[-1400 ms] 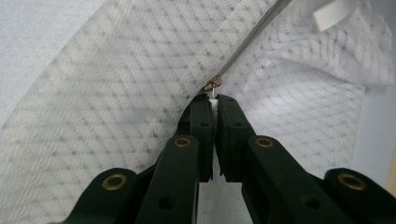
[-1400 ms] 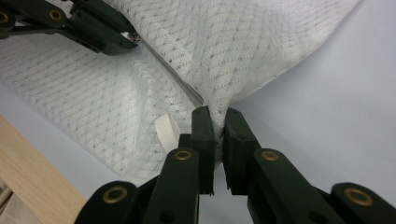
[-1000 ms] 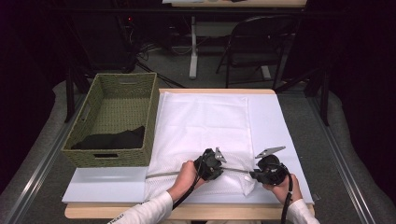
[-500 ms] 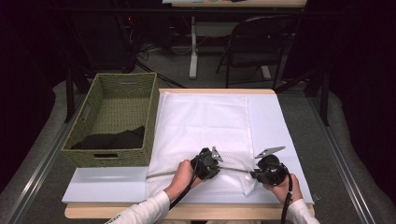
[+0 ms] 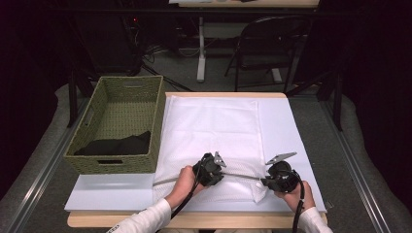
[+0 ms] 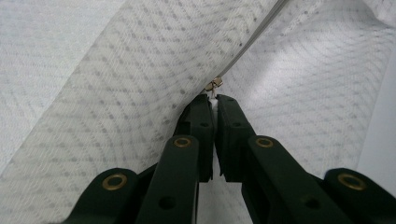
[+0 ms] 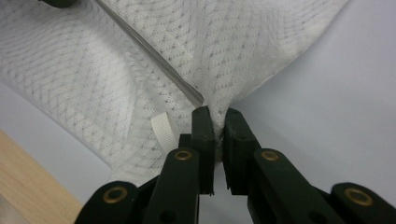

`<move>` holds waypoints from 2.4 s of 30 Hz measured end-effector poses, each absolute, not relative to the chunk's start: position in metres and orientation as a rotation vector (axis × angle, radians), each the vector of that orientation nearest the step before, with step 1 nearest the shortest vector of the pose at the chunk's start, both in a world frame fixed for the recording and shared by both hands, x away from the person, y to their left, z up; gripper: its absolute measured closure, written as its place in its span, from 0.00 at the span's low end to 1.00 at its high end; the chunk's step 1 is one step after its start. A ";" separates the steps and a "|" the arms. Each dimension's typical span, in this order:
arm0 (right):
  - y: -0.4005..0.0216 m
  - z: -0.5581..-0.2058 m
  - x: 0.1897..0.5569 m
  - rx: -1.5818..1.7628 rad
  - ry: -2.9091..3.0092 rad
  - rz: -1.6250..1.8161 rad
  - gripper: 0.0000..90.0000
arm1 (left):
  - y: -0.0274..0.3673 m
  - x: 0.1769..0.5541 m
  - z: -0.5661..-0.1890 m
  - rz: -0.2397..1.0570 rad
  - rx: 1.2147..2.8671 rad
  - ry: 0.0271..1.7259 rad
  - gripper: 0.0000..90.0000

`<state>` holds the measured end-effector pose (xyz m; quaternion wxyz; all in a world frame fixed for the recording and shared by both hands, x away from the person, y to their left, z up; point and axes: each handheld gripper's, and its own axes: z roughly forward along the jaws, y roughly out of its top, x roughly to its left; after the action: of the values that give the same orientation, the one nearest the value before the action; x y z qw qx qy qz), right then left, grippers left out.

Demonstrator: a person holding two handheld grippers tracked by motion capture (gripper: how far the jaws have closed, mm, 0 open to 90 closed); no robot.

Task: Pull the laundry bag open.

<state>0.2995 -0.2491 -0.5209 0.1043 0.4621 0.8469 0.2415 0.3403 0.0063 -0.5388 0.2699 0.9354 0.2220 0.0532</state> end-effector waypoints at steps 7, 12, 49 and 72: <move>-0.250 -0.521 0.301 1.349 2.505 0.720 0.94 | 0.015 0.340 -0.538 0.143 2.521 0.612 0.96; -0.250 -0.521 0.301 1.354 2.505 0.709 0.94 | 0.021 0.339 -0.538 0.145 2.527 0.625 0.96; -0.251 -0.522 0.300 1.339 2.515 0.701 0.94 | 0.085 0.328 -0.533 0.166 2.499 0.748 0.96; -0.251 -0.522 0.300 1.331 2.513 0.699 0.94 | 0.108 0.323 -0.534 0.156 2.494 0.806 0.96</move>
<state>0.3004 -0.2514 -0.5220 0.1065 0.4521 0.8532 0.2374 0.3230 0.1079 -0.5345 0.2552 0.9184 0.2969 0.0576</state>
